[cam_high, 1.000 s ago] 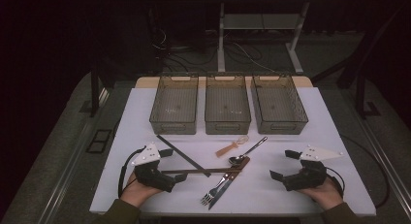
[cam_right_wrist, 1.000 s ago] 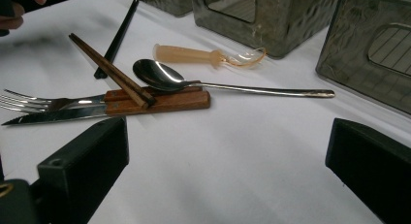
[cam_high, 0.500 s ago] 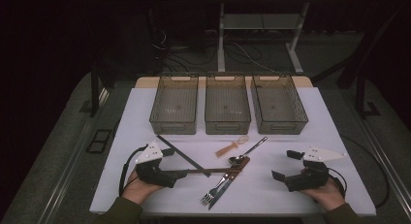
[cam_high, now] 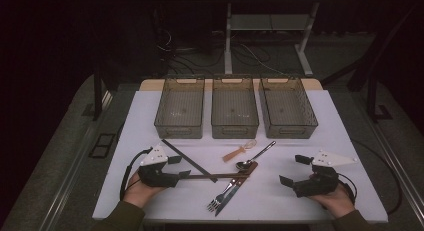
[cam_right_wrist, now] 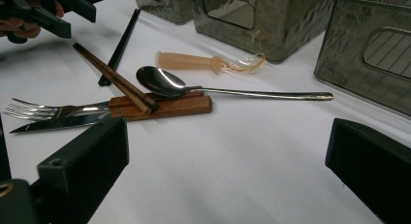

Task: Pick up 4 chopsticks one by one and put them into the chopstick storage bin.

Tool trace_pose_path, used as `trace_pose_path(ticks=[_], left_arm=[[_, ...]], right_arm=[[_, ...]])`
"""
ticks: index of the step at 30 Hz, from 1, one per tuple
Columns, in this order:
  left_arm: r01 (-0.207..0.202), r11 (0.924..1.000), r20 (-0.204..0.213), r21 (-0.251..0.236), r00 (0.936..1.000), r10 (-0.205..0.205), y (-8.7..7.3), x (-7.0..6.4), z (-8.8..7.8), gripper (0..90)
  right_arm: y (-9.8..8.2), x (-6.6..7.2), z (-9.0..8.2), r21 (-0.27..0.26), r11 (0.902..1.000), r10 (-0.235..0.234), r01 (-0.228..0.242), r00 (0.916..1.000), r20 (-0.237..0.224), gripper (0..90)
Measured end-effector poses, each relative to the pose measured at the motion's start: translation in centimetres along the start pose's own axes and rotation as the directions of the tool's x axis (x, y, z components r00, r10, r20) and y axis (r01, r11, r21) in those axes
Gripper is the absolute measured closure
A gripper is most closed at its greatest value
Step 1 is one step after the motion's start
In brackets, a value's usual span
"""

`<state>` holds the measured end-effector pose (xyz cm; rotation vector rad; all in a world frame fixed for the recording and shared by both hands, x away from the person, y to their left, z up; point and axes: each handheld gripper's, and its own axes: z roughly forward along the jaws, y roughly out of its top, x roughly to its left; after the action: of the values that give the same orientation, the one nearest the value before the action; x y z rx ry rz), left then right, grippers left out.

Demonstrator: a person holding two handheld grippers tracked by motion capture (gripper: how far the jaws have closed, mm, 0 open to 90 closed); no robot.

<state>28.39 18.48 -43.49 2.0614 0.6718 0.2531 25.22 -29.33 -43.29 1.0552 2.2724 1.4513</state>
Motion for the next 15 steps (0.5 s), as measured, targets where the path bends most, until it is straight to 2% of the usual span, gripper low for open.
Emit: trace_pose_path(ticks=[3,7,9,10,15], left_arm=[[0.009,1.0000,-0.003,0.004,1.0000,-0.009,0.0,0.3,-0.1,51.0],[0.017,0.9990,0.002,0.040,0.9998,-0.018,-0.3,0.7,0.0,62.9],[0.032,0.9983,0.005,0.049,0.9994,-0.033,-0.5,0.8,0.1,69.2],[0.061,0.9961,0.006,0.065,0.9981,-0.061,-0.7,1.0,0.1,72.4],[0.071,0.9941,0.010,0.083,0.9974,-0.072,-0.8,1.2,0.0,84.5]], right_arm=[[0.0,0.0,0.0,0.002,1.0000,0.000,0.000,1.0000,0.000,1.6],[0.0,0.0,0.0,0.003,1.0000,-0.006,0.006,1.0000,0.000,1.5],[-0.1,0.0,0.1,0.007,0.9999,-0.012,0.012,0.9999,-0.003,1.6],[-0.1,0.0,0.1,0.008,0.9999,-0.014,0.014,0.9999,-0.003,1.6],[-0.1,0.2,0.2,0.015,0.9997,-0.021,0.022,0.9998,-0.003,1.6]])
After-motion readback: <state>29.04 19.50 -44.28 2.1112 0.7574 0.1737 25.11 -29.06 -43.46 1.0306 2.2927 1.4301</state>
